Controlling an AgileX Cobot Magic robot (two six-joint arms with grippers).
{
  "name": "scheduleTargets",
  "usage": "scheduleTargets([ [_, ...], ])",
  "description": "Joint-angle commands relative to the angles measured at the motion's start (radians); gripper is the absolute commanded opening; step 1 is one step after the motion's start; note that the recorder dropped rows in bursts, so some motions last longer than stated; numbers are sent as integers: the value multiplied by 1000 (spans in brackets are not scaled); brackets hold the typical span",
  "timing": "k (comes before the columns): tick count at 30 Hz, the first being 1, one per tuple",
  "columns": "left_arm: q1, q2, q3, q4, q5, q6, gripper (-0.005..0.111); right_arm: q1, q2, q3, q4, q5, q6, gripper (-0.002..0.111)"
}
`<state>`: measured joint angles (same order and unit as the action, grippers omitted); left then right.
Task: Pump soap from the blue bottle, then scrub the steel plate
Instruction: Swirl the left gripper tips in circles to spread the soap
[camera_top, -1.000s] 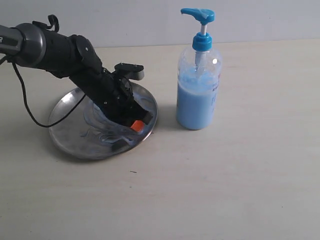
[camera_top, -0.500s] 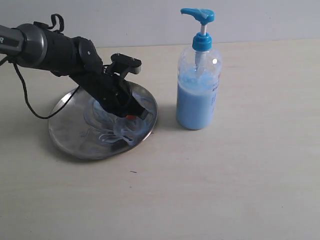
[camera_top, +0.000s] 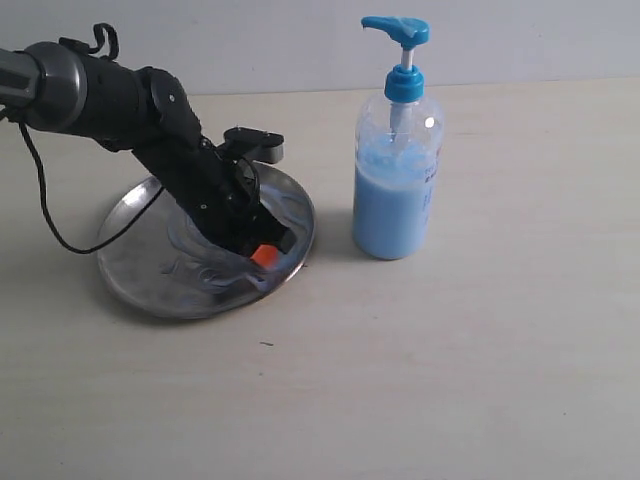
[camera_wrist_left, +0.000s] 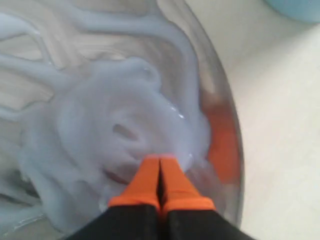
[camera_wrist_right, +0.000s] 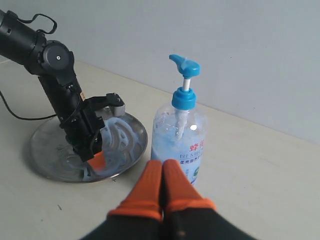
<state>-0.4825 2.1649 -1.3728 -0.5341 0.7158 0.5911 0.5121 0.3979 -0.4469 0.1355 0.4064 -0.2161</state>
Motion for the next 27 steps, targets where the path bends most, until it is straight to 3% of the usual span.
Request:
scheduleTargets([
  [1,-5,-6,9,-135,7,84,0,-1,-2,5,3,-14,0,0],
  [5,-5,-6,9,-236,-45,140,0,-1,-2,5,3,-14,0,0],
  [12,-5,-6,9,-246,-196,141,0,-1,-2,5,3,-14,0,0],
  [27,-5,-6,9,-233,-160,141,0,-1,-2,5,3,-14,0,0],
])
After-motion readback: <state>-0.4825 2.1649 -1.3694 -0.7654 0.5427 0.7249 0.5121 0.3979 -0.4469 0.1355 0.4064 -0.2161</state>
